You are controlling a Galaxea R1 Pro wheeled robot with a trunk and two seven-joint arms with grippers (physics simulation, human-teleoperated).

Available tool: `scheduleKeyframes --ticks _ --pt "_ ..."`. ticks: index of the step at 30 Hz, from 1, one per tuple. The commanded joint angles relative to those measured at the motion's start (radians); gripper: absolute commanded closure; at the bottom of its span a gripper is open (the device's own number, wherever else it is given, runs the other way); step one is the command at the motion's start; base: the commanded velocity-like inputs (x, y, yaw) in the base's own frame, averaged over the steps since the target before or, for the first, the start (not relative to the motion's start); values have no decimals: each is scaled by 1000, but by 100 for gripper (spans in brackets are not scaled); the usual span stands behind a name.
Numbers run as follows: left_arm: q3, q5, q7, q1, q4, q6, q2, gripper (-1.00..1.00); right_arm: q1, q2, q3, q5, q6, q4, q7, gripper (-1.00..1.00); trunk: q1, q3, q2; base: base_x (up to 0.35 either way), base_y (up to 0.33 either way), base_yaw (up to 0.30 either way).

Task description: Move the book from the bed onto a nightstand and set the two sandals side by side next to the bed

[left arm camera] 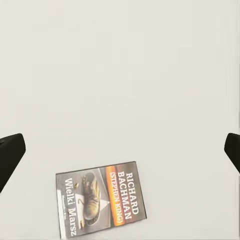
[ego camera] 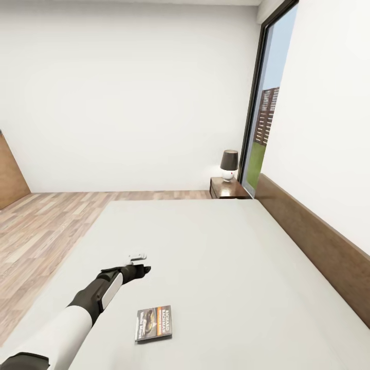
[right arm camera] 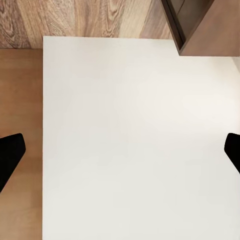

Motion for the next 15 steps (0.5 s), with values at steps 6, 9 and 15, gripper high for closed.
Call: scheduleKeyframes --ticks 6,9,15 --pt "-5 1 2 -1 4 17 -13 -100 0 0 8 -8 4 -1 -2 -100 1 -2 -2 0 0 0" --pt "-5 0 3 -1 6 24 -17 -100 0 0 8 -8 4 -1 -2 -100 1 -2 -2 0 0 0" --pt "-5 0 11 -2 8 64 -27 -100 0 0 9 -8 5 -1 -2 -100 1 -2 -2 0 0 0"
